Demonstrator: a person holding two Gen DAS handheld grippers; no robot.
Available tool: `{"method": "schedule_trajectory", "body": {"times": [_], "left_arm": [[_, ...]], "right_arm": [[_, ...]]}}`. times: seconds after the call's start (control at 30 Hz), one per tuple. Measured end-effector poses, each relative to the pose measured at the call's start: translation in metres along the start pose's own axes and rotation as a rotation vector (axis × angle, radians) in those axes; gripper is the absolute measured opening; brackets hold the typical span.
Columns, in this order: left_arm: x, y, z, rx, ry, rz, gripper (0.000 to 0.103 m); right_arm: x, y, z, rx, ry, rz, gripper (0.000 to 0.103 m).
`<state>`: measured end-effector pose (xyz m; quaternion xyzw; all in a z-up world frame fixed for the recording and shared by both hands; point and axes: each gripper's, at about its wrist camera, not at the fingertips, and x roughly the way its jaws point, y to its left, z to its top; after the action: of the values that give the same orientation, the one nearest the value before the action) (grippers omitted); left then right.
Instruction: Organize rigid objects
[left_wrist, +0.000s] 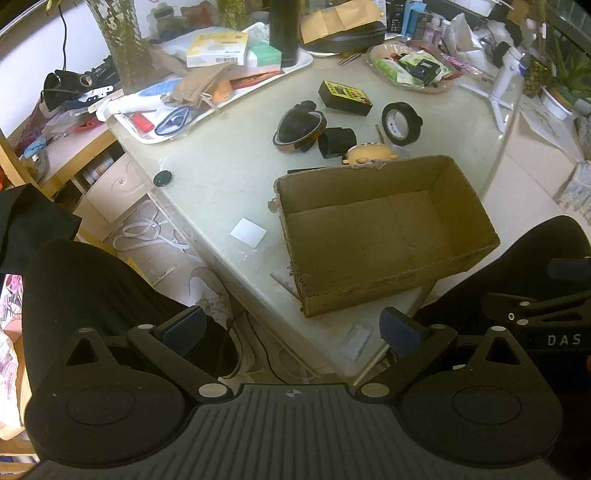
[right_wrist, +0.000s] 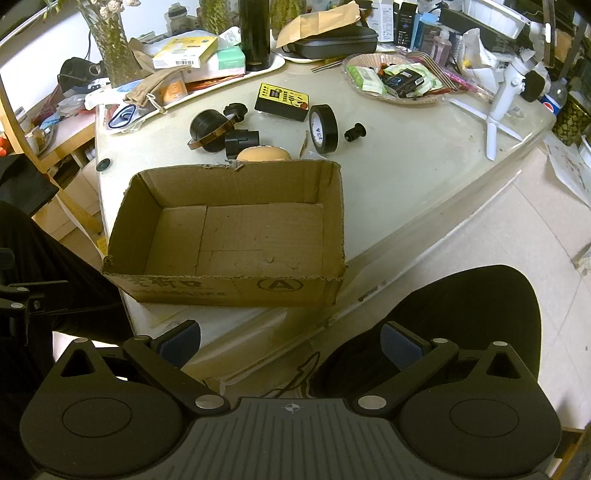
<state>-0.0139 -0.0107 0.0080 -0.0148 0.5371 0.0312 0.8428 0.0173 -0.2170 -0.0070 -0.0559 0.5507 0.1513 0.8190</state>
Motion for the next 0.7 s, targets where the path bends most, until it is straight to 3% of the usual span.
{"method": "schedule_trajectory", "body": {"times": [0.7], "left_arm": [[0.017,-0.001,0.023,0.045,0.013,-0.009,0.103]], "right_arm": [[0.009,-0.011,0.031,-0.049,-0.023,0.033,0.103]]}}
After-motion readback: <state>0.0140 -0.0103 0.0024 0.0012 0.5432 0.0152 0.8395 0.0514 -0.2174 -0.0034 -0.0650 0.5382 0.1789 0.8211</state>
